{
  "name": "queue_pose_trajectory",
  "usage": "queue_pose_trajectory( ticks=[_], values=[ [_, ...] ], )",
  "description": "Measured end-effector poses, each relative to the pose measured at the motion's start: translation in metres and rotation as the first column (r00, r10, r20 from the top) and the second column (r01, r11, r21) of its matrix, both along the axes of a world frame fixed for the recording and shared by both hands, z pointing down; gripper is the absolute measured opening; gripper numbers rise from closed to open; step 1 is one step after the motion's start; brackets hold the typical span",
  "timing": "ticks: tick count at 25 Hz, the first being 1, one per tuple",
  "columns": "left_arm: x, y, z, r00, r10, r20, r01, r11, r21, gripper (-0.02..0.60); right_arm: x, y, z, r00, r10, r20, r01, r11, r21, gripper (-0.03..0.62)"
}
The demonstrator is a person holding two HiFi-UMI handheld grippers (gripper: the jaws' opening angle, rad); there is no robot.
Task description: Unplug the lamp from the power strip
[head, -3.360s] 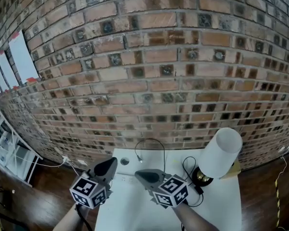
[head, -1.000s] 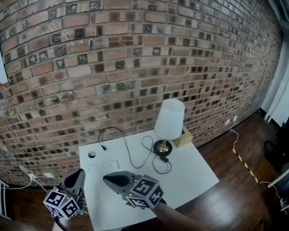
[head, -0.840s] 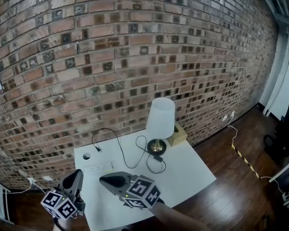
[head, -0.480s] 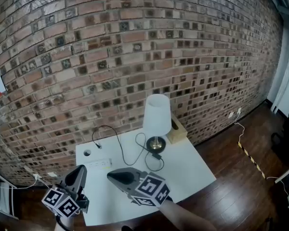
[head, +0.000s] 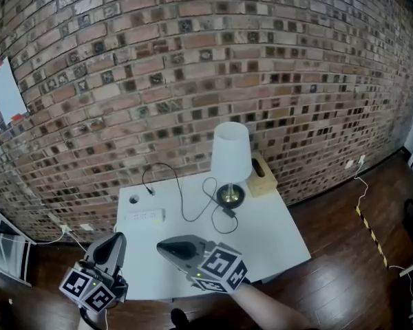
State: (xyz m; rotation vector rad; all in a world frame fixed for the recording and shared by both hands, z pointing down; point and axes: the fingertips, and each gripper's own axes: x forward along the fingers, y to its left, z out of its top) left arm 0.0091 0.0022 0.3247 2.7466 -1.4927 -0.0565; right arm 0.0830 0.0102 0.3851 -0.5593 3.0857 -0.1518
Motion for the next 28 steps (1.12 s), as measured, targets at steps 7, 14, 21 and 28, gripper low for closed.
queue_pose_trajectory(
  ticks=[7,14,21,28],
  values=[
    [-0.017,0.037,0.0,0.994,-0.106,0.019,0.106,0.994,0.001,0.015,-0.016,0.019,-0.002,0.995,-0.088,0.055,0.089,0.996,-0.027,0.008],
    [-0.063,0.066,0.011,0.977,-0.209,0.052,0.21,0.978,-0.009,0.015,-0.057,0.045,0.001,0.983,-0.175,0.047,0.175,0.984,-0.012,0.008],
    [-0.104,0.105,0.008,0.951,-0.291,0.105,0.287,0.956,0.056,0.015,-0.112,0.07,-0.001,0.963,-0.262,0.064,0.263,0.965,-0.019,0.008],
    [-0.173,0.142,-0.004,0.938,-0.344,0.048,0.34,0.938,0.073,0.015,-0.167,0.097,-0.014,0.956,-0.283,0.077,0.286,0.958,-0.031,0.008]
  ],
)
